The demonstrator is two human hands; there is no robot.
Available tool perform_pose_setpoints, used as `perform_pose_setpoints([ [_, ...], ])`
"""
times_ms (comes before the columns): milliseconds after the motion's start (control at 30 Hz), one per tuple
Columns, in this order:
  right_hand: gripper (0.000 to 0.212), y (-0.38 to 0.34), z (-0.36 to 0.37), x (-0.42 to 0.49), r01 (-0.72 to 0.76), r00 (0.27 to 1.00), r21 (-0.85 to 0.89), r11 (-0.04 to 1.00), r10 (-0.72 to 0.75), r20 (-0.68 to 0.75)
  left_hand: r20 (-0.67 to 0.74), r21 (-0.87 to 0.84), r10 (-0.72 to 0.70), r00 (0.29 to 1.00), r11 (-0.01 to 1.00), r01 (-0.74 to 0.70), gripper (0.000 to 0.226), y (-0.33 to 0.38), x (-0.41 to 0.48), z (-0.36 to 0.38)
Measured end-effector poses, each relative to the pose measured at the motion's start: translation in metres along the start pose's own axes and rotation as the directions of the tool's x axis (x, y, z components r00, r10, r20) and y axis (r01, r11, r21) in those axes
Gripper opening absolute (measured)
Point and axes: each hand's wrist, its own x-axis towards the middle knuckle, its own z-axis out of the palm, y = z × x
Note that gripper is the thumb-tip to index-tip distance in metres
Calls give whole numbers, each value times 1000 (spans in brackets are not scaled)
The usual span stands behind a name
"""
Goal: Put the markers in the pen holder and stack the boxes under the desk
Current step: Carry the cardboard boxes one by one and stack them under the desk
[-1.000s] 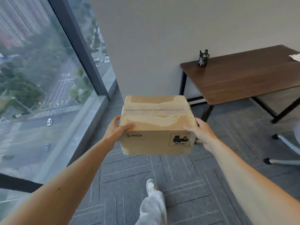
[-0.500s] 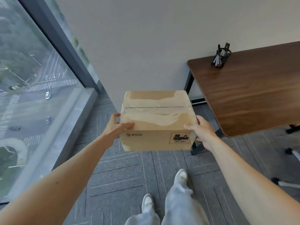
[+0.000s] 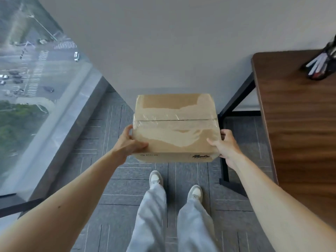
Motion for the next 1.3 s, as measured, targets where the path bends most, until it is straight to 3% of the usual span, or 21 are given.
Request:
perform_pose_setpoints([
  [133,37,25,21,74,-46,998,31,998,47,-38,9,-22,-25,1000,999,25,93,-23,77,5],
  [267,27,67,49,145,-95,992,56,994,99,-74,14,-50,-24,1000,998,25,102,-65,153,4],
  [400,26,111,74,203,-128,984,57,990,134,-119,27,-35,-34,999,999,35,115,-106,212,11],
  [633,29,156,96,282,-173,976,-14,985,170,-138,58,-45,-29,998,998,32,101,-159,296,21],
  [1033,25,168,120,353,-149,975,-113,982,126,-185,46,-87,-45,998,995,49,102,-178,368,27],
  [1300,37,142,120,376,-82,972,-131,988,51,-228,69,-82,-32,997,996,37,101,-159,392,32],
])
